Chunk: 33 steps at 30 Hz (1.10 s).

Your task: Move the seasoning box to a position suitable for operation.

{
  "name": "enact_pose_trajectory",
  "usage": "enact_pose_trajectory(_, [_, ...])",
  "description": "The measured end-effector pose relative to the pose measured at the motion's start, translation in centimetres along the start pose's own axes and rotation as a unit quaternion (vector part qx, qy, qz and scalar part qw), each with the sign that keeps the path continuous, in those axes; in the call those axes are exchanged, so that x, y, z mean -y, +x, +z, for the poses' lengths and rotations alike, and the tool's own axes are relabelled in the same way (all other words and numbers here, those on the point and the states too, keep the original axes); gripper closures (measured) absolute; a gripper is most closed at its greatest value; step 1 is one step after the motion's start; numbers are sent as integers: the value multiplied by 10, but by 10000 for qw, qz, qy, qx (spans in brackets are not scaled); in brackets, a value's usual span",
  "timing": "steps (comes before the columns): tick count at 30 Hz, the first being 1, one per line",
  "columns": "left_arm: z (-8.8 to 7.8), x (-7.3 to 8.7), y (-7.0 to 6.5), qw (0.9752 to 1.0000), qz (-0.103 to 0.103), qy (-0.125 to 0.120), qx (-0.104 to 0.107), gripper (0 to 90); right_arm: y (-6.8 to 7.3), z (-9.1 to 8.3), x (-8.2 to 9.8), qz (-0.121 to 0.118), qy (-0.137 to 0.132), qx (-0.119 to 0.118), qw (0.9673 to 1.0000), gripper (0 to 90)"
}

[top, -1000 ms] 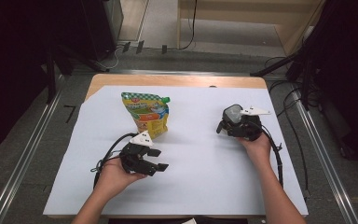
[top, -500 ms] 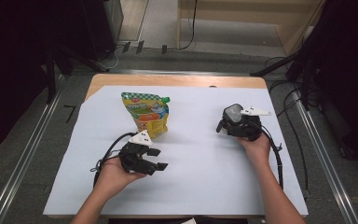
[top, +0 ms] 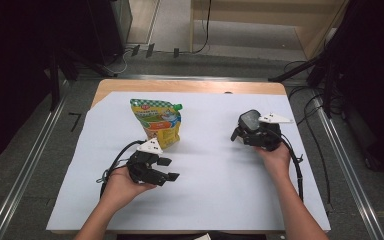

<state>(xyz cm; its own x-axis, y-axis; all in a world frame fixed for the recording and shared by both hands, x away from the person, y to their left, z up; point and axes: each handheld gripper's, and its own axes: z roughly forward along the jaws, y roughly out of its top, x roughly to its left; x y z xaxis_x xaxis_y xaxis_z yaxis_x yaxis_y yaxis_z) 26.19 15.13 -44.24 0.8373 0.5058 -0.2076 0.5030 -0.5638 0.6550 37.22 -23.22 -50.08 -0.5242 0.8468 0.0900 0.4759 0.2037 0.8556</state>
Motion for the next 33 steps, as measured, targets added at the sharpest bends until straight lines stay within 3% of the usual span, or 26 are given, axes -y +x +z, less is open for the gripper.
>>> enact_pose_trajectory(17, [7, -9, 3, 9999, 44, 29, 126, 394, 43, -9, -7, -394, 131, -471, 9980, 157])
enact_pose_trajectory(33, [6, -12, 7, 9999, 51, -6, 125, 394, 82, -9, -5, -707, 219, -964, 9926, 157])
